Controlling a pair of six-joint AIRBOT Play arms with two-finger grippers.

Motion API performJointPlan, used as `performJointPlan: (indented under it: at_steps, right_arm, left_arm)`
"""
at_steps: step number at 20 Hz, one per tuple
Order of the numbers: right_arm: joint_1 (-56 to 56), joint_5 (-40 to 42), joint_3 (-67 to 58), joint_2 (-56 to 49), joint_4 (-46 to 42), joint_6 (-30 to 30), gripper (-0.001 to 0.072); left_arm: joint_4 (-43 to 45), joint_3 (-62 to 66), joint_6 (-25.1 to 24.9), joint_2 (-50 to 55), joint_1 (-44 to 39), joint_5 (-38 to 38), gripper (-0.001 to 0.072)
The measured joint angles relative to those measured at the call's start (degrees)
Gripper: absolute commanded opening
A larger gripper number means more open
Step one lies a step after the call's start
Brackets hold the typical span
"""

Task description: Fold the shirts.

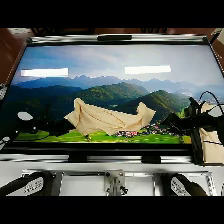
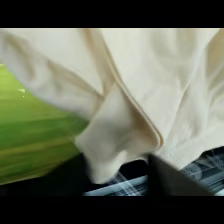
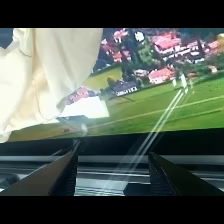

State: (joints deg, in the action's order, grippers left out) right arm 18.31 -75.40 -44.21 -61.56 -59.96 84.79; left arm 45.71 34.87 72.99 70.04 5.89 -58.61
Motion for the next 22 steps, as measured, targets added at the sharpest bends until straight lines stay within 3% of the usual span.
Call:
performJointPlan:
  at_steps: [1,2,9,17,18,19,20,22]
  right_arm:
    - [0.0,0.11,0.09,-0.02,0.11,0.0,0.055]
    - [0.0,0.42,0.24,-0.2,0.39,0.02,0.055]
    - [-7.91,4.98,2.58,-7.34,2.25,-0.33,0.0551]
    - [-18.05,15.06,2.97,-16.87,14.05,-1.97,0.0547]
    - [-19.34,15.41,2.97,-17.55,15.17,-2.08,0.0474]
    - [-20.48,16.24,2.91,-18.05,15.5,-2.14,0.0141]
    - [-21.29,16.92,2.75,-18.45,15.08,-2.23,0.0061]
    - [-21.75,16.24,1.31,-18.75,15.58,-2.62,0.006]
  left_arm:
    - [-0.28,-0.02,-0.13,0.31,-0.17,0.57,0.0146]
    - [-0.52,0.09,-0.13,0.55,-0.22,0.74,0.0035]
    - [-0.83,3.89,-0.46,0.98,-0.33,-1.51,0.0035]
    - [-0.74,7.32,-0.57,-1.14,-0.33,-4.61,0.0036]
    - [-0.76,8.0,-0.55,-1.31,-0.33,-4.81,0.0035]
    - [-0.74,8.74,-0.57,-1.49,-0.33,-4.85,0.0035]
    - [-0.74,9.77,-0.55,-1.68,-0.33,-4.98,0.0035]
    - [-0.74,12.59,-0.55,-2.1,-0.31,-5.44,0.0035]
